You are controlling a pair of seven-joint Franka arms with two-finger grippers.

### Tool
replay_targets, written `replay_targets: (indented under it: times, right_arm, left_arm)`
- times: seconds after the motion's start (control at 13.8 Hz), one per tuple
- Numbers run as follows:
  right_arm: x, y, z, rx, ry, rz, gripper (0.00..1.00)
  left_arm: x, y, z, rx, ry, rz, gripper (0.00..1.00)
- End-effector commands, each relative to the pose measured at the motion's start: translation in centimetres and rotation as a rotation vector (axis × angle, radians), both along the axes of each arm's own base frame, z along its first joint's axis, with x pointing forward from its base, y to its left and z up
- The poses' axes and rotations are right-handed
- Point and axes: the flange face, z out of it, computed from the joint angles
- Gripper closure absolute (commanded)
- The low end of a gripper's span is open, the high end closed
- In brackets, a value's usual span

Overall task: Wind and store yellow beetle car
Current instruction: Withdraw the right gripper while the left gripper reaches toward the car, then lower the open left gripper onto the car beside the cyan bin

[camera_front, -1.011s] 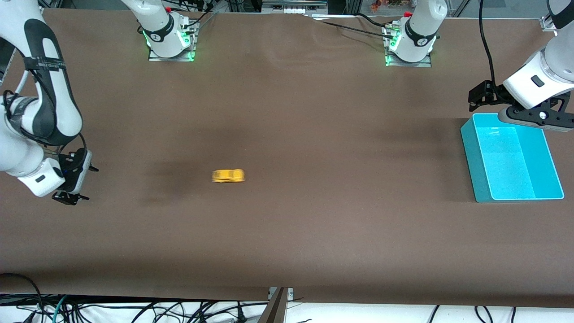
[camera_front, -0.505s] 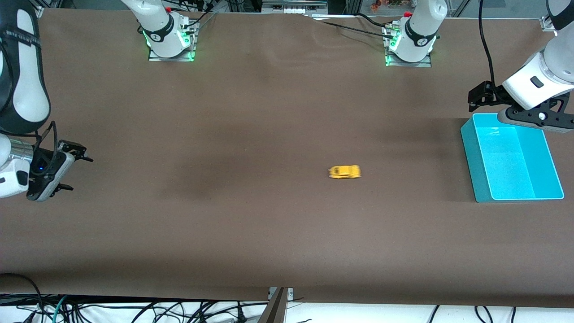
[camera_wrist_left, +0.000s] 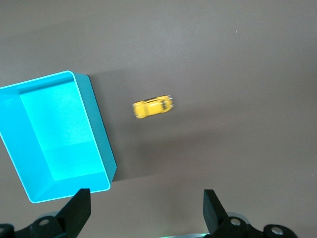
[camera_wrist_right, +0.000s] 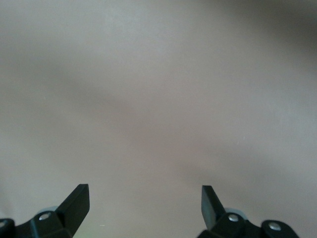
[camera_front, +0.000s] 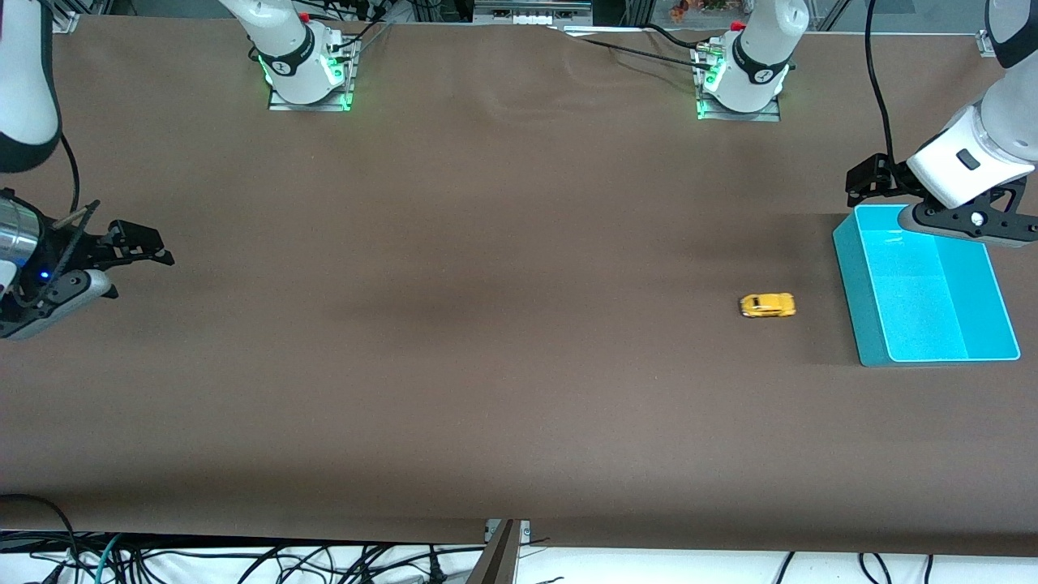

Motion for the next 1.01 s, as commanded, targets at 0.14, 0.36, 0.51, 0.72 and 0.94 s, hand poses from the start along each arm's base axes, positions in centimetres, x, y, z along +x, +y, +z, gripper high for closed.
replay_targets:
  times: [0.14,0.36,0.51,0.72,0.94]
  right_arm:
    - [-3.1,4.6,3.7,-0.101,0.051,-0.166,0.0]
    - [-4.0,7.2,4.4,-0.177,0.043,-0.285,0.0]
    - [-4.1,7.0,5.1,-0.184,0.028,-0.3,0.0]
    - [-4.7,5.8,8.4,-0.189,-0.074,-0.327,0.0]
    - [-5.2,5.8,9.3,-0.191,-0.092,-0.329,0.0]
  left_arm:
    - [0.8,0.7,-2.4,0.009,-0.008,-0.043,0.0]
    - [1.4,1.8,-6.1,0.002,-0.021,-0.093,0.0]
    - [1.5,2.3,-8.5,-0.004,-0.03,-0.129,0.0]
    - [1.7,3.2,-12.5,-0.014,-0.034,-0.215,0.0]
    - [1.1,4.4,-18.3,-0.022,-0.033,-0.252,0.0]
